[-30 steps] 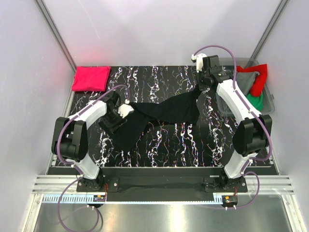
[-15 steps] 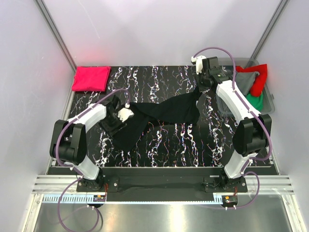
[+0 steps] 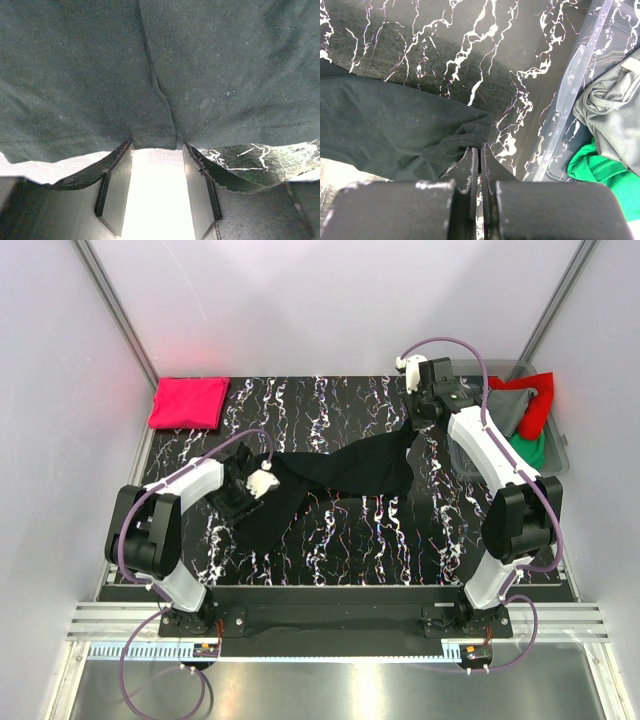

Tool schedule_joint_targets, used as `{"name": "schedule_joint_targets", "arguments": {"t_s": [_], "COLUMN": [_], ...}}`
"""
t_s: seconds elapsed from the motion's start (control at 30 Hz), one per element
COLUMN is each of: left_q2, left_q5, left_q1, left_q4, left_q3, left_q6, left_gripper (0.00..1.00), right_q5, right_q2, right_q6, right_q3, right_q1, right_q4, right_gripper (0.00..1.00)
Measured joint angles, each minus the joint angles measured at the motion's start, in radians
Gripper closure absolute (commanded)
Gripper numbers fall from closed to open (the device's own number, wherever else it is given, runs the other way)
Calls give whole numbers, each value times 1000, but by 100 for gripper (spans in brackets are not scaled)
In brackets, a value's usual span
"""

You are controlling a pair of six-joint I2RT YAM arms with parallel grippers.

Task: Fold and stack the t-shirts
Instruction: Flatten the tshirt out

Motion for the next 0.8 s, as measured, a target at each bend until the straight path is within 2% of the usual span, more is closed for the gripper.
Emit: {"name": "schedule_joint_targets", "arguments": {"t_s": [0.27,0.33,0.8], "left_q2": [43,43,43], "left_q5": [-5,-7,-10], "left_q1": [-1,-1,-1], "left_q4": [8,8,-5], "left_q3": [3,3,30], "left_q6": [0,2,1], "left_gripper": [55,60,64], "right_q5": [0,0,0], "right_q2": [0,0,0], "right_q6": [0,0,-1], "right_q3": [-7,-11,-16], "right_q1": [0,0,0], "right_q4": [1,1,1], "right_gripper": [100,100,100]}}
